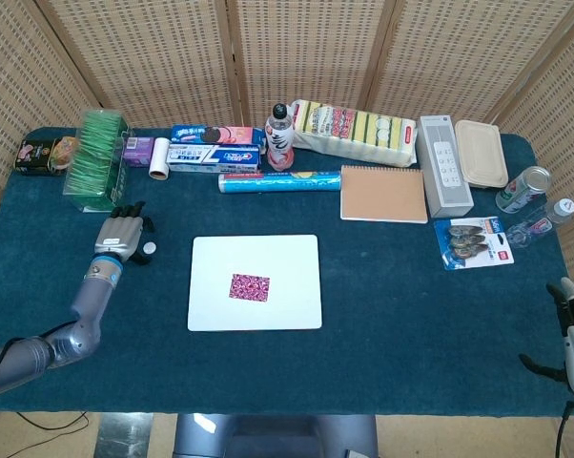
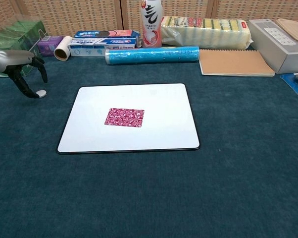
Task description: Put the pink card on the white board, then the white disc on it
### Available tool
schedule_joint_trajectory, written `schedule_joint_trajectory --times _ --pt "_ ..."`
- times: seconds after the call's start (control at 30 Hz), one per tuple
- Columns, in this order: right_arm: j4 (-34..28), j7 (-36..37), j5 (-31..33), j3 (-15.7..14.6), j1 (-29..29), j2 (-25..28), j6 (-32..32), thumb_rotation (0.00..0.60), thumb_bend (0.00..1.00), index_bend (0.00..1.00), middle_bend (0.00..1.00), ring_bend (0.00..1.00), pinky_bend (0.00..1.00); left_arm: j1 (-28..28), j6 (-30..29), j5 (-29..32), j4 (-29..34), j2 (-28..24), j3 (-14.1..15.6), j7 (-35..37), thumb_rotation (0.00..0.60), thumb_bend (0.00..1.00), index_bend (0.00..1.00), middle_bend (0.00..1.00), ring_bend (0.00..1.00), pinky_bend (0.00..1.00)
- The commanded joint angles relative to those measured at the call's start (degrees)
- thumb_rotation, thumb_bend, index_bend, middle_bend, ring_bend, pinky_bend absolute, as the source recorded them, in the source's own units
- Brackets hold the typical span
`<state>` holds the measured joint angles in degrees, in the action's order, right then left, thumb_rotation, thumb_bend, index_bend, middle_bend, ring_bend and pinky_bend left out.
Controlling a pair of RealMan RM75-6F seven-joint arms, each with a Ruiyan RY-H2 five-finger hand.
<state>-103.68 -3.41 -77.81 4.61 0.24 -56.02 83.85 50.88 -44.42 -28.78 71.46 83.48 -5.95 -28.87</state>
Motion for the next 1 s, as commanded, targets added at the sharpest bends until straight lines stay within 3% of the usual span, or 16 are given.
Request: schedule_joint_trajectory --times 0.03,1.0 --pt "0.07 0.06 0.10 -0.01 0.08 -0.02 -0.18 0.600 0.02 0.04 0.00 0.02 0.00 0.05 0.04 0.01 -1.08 0.82 -0.17 0.19 0.600 0.22 0.33 0.00 0.00 0.00" --pt "0.52 0.12 0.57 -0.03 0.44 -0.15 -0.77 0.600 0.02 0.04 0.00 0.02 0.00 0.41 -0.89 2.99 -2.77 3.33 -0.57 -2.25 0.600 0.28 0.43 0.00 0.00 0.00"
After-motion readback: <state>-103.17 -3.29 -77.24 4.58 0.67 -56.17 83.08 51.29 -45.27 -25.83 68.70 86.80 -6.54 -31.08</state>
